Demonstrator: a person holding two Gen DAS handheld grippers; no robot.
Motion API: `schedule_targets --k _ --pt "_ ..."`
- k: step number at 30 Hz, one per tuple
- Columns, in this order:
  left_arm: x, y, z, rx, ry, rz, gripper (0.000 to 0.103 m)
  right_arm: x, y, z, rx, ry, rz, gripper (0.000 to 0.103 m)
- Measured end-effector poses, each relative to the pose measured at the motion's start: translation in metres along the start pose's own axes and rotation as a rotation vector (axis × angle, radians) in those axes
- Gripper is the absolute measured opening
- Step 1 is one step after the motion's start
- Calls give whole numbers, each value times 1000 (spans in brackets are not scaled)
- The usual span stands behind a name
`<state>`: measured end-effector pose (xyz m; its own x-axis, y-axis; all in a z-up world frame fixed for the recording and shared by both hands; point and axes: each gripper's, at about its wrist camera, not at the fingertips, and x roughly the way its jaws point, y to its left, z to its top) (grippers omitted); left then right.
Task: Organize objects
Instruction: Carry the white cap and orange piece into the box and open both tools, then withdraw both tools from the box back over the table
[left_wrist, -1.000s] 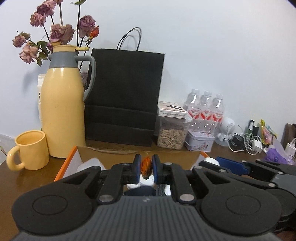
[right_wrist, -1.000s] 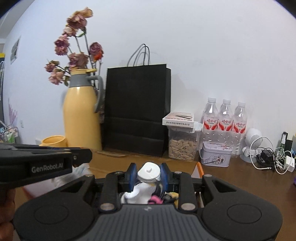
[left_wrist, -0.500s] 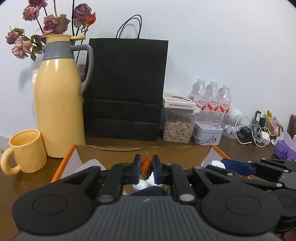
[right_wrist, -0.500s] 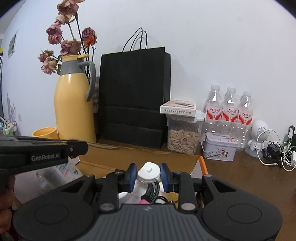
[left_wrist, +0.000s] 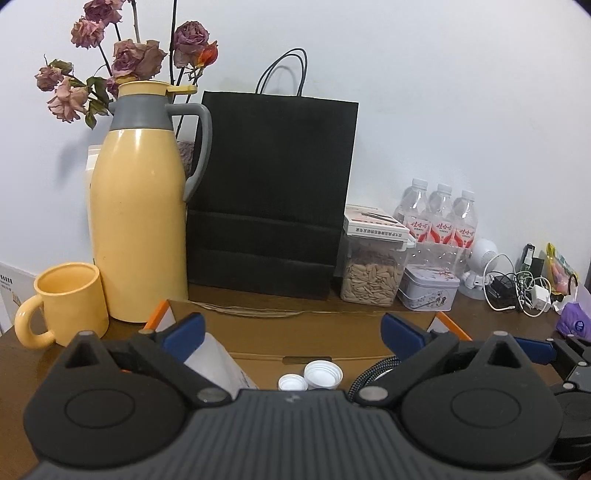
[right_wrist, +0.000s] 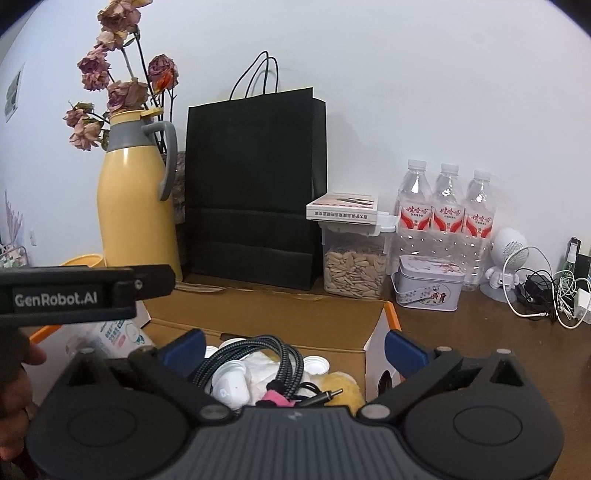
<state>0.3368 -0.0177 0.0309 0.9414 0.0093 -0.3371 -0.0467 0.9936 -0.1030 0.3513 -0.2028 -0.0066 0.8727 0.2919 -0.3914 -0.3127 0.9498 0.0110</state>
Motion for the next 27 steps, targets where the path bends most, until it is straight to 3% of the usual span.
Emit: schedule_targets --k 16,27 --pt "-6 -2 1 0 -8 -14 103 -2 3 0 -3 -2 1 103" --pt "-33 -1 1 -7 -34 -20 103 -23 13 1 -23 -31 1 103"
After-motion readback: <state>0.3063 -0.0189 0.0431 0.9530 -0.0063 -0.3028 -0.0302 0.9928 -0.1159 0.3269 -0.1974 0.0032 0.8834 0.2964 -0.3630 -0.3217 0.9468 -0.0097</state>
